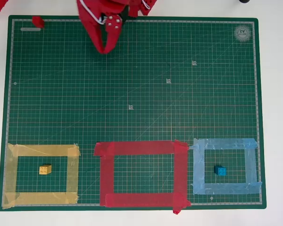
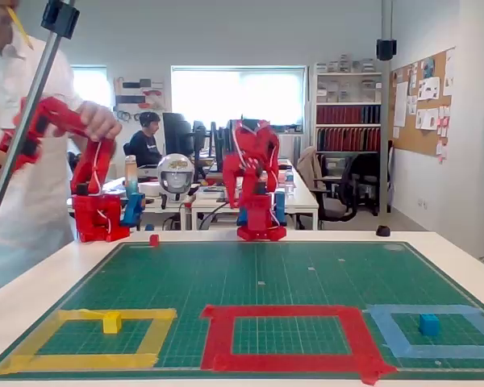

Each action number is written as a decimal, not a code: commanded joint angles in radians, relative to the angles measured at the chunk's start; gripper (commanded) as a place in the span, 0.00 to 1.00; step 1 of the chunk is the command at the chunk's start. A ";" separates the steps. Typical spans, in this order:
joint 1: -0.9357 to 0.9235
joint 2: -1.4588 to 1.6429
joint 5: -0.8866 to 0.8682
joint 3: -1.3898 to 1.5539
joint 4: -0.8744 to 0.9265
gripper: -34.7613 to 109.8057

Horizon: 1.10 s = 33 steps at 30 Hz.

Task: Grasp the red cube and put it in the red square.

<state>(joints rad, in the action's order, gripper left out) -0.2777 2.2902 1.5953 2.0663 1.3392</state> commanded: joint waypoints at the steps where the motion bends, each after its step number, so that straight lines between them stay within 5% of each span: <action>1: -0.218 -0.267 0.014 -0.462 0.114 0.23; 6: -0.592 -0.394 0.015 -0.647 0.295 0.23; 16: -1.180 -0.549 0.015 -0.612 0.305 0.24; 21: -1.207 -0.661 0.015 -0.565 0.284 0.24; 27: -1.197 -0.669 0.017 -0.307 -0.037 0.27; 33: -1.189 -0.675 0.020 -0.253 -0.112 0.34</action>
<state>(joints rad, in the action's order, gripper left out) -1.4527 1.5984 1.5953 1.7902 1.2671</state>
